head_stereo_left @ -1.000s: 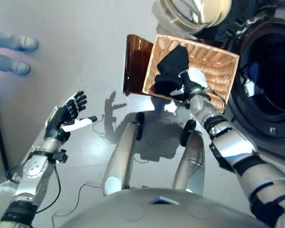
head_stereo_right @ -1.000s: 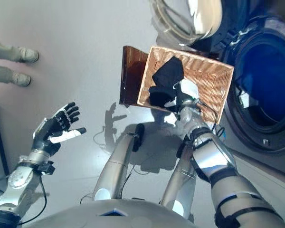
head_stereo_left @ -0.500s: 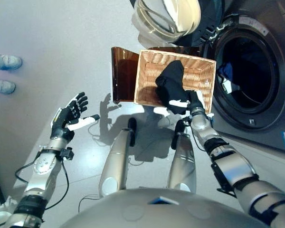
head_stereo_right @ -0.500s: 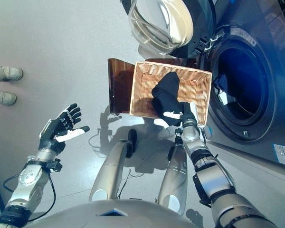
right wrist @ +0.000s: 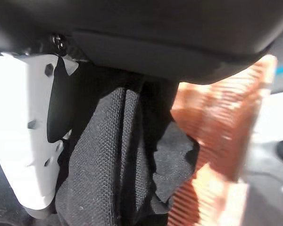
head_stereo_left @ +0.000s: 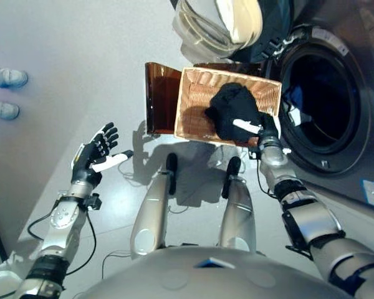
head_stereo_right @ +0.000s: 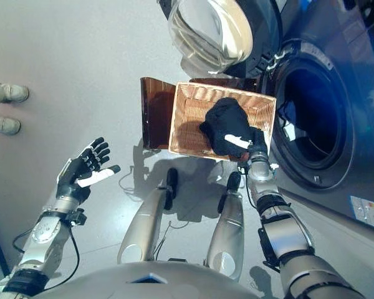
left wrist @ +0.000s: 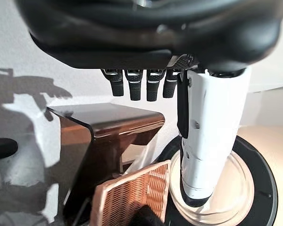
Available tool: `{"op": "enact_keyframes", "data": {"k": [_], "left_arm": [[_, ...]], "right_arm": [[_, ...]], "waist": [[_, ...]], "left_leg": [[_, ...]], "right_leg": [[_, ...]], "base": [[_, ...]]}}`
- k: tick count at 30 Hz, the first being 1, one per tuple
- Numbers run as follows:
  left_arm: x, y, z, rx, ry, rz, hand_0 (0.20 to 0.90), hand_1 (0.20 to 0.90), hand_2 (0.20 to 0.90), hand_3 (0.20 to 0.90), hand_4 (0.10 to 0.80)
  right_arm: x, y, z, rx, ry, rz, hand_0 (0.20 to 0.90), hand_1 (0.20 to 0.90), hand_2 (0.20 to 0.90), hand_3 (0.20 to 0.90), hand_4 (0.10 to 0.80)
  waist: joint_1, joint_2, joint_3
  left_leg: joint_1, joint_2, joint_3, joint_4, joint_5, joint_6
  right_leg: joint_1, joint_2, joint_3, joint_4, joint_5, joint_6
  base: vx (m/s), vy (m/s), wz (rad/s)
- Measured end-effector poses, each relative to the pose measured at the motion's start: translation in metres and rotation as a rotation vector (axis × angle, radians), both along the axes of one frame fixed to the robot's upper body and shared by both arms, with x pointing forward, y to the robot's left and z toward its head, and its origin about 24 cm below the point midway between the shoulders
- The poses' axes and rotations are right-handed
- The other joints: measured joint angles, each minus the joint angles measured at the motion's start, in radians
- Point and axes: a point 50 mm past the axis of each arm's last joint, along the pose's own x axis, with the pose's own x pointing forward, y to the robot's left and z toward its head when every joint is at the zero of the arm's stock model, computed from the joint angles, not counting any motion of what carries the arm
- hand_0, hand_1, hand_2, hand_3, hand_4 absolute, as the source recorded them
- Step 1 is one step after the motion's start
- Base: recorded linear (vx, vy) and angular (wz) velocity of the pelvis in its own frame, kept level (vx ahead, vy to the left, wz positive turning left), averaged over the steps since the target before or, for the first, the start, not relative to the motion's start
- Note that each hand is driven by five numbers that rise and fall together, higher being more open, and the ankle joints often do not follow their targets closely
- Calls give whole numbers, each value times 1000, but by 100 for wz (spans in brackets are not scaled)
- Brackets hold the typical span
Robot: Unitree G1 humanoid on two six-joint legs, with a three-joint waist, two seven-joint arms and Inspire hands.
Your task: Pick up the clothes and place them into the washing machine
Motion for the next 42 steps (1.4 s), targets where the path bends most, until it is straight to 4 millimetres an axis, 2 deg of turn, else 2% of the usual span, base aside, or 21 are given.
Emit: {"op": "enact_keyframes", "data": {"k": [4, 11, 15, 20, 21, 30, 36, 42], "left_arm": [[4, -5, 0, -25, -17, 5, 900, 900, 900, 900, 800], [5, -8, -2, -41, -16, 15, 900, 900, 900, 900, 800], [5, -8, -3, -61, -28, 43, 900, 900, 900, 900, 800], [3, -3, -7, -73, -21, 94, 900, 900, 900, 900, 800], [3, -3, -7, -75, -21, 97, 900, 900, 900, 900, 800], [6, -7, -9, -108, -31, 118, 900, 900, 900, 900, 800], [6, -6, -10, -126, -31, 130, 900, 900, 900, 900, 800], [6, -9, -11, -148, -27, 124, 900, 900, 900, 900, 800]], "right_arm": [[2, -3, 15, 32, -99, -15, 200, 200, 200, 200, 300], [-15, 1, 9, 120, -162, 15, 200, 200, 200, 200, 300], [-32, -1, -4, 179, -149, -22, 200, 200, 200, 200, 300], [-51, 10, -25, 311, -122, -54, 200, 200, 200, 200, 300], [-57, 11, -32, 368, -117, -76, 200, 200, 200, 200, 300], [-73, 31, -59, 772, -156, -253, 200, 200, 200, 200, 300], [-67, 38, -71, 1062, -229, -511, 200, 200, 200, 200, 300], [-44, 32, -54, 1184, -358, -594, 200, 200, 200, 200, 300]], "waist": [[-6, -2, 1], [-19, -14, 0], [-30, -16, 1], [-52, -22, 5], [-62, -25, 6], [-74, -32, 7], [-65, -30, 7], [-40, -19, 13]], "left_leg": [[40, 3, -14, -50, 19, -6], [102, 9, -23, -96, 24, -9], [103, 9, -24, -97, 24, -9], [103, 9, -23, -90, 23, -9], [103, 10, -21, -88, 23, -9], [112, 13, -11, -86, 23, -8], [108, 13, -5, -84, 23, -8], [85, 12, 15, -83, 26, -4]], "right_leg": [[49, 6, -23, -51, 19, 2], [119, 12, -41, -102, 22, 1], [120, 12, -41, -103, 22, 1], [122, 13, -40, -103, 21, -2], [122, 14, -39, -103, 19, -4], [141, 19, -35, -134, 40, -11], [132, 18, -30, -134, 42, -12], [91, 18, -3, -130, 53, -12]], "base": [[40, -47, 6], [37, -9, 2], [0, 0, 0], [0, 0, 0], [0, 0, 0], [-4, 4, -5], [-50, -2, -2], [-28, -1, -10]]}}
